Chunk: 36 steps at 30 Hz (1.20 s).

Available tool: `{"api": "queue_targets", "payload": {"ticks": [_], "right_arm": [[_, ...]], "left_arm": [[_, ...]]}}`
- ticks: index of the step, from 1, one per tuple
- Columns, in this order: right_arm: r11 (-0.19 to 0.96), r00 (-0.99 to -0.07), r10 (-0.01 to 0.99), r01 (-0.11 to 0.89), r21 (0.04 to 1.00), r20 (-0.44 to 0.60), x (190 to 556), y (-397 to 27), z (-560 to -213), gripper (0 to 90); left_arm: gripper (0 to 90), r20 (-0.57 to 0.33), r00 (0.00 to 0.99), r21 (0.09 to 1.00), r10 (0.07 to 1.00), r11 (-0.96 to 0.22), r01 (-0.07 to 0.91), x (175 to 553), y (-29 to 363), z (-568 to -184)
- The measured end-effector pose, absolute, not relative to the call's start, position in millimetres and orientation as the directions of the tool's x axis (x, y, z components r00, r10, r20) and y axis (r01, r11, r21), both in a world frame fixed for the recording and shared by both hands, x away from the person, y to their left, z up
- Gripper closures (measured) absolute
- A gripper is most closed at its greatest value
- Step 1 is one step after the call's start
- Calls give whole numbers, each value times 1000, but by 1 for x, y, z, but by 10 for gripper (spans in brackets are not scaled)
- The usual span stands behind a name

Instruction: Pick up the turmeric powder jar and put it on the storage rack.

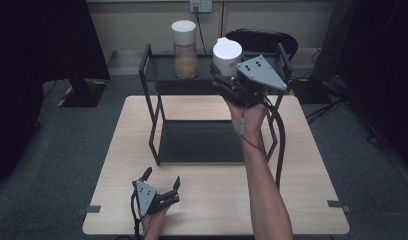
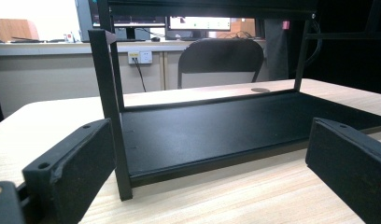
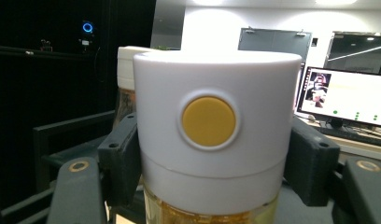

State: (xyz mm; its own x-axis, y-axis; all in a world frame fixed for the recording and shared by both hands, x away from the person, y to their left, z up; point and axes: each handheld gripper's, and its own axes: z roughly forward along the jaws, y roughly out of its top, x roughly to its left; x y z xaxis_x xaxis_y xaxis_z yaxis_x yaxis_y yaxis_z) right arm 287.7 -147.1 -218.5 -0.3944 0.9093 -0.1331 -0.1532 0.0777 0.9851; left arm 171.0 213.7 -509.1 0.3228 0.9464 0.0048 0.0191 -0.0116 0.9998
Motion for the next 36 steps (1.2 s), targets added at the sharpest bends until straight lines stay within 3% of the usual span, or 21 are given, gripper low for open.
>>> {"api": "queue_targets", "payload": {"ticks": [36], "right_arm": [[46,-306,950,-49,998,-59,354,-133,-202,301]], "left_arm": [[14,4,318,1000,948,-12,23,171,213,-508]]}}
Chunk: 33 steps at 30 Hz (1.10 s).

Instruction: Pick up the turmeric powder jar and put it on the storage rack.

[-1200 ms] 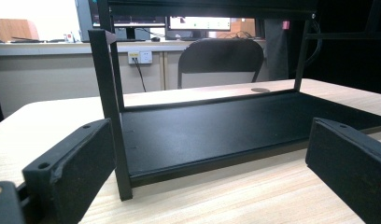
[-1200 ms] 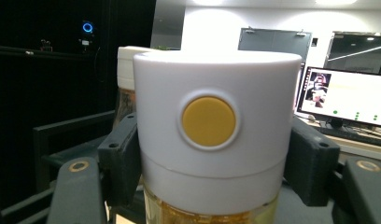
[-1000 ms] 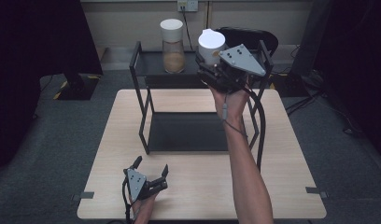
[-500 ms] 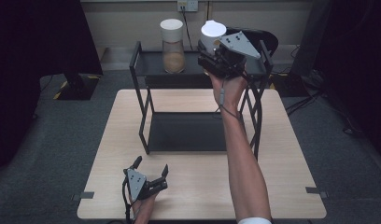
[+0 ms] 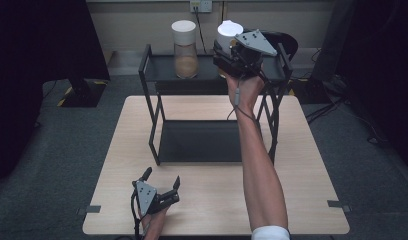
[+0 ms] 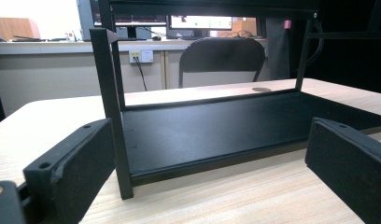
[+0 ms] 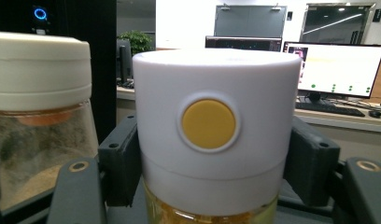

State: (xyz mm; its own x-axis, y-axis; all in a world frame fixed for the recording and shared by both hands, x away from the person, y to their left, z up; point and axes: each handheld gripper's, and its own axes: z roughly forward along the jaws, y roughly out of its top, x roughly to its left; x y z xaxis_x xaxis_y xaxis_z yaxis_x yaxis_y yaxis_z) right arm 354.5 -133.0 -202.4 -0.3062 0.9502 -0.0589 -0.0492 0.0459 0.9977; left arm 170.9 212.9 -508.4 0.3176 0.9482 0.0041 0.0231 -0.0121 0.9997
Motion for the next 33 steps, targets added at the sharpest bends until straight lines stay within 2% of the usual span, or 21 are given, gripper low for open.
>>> {"api": "queue_targets", "payload": {"ticks": [16,26,33], "right_arm": [[4,-311,950,-52,999,-20,358,-137,-209,298],[19,-312,950,-53,998,-35,357,-136,-208,295],[8,-318,947,-83,997,-34,354,-140,-211,204]], "left_arm": [[13,6,320,1000,947,-14,22,171,213,-509],[14,9,322,1000,947,-17,20,171,213,-509],[14,10,323,1000,946,-18,21,171,213,-508]]}}
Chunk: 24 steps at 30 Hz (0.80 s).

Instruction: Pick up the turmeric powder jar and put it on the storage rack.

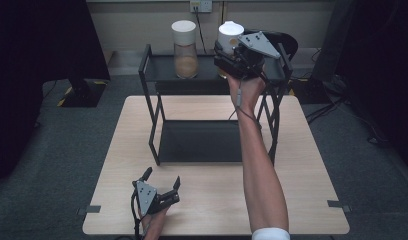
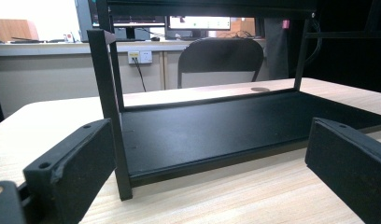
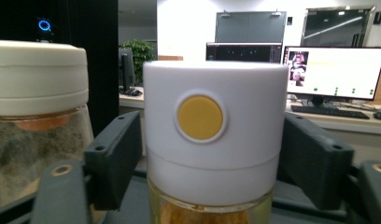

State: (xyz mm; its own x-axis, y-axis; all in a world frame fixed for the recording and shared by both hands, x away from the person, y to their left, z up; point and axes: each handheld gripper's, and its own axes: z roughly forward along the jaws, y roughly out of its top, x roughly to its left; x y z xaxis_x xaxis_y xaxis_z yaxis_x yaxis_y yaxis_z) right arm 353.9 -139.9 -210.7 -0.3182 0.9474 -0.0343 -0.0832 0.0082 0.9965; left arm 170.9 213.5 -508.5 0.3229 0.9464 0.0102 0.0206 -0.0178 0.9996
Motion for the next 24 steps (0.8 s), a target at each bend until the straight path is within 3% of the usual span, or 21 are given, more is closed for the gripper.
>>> {"api": "queue_targets", "payload": {"ticks": [6,24], "right_arm": [[-2,-306,952,-102,995,-29,352,-137,-212,4],[-16,-307,951,-138,990,-28,331,-144,-220,0]], "left_arm": [[14,12,324,1000,946,-20,21,171,214,-508],[14,11,324,1000,946,-18,21,171,214,-508]]}}
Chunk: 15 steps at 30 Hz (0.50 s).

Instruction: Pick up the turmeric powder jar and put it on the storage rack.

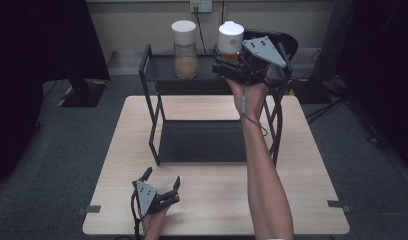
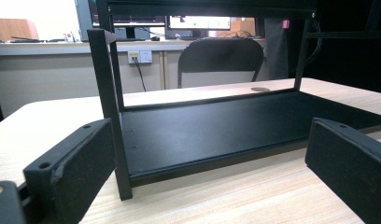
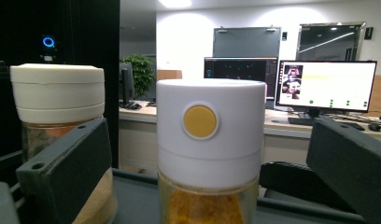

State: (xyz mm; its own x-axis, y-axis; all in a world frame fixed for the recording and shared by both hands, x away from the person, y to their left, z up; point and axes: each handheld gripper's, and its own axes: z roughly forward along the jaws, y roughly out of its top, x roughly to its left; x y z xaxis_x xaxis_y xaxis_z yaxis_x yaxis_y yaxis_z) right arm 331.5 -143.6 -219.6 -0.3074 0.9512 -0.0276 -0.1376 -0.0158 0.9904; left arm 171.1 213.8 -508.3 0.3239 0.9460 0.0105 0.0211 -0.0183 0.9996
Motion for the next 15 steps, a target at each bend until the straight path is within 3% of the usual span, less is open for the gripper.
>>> {"api": "queue_targets", "payload": {"ticks": [15], "right_arm": [[7,-311,949,-162,987,-58,307,-150,-231,9]], "left_arm": [[13,10,323,1000,946,-17,21,171,214,-508]]}}
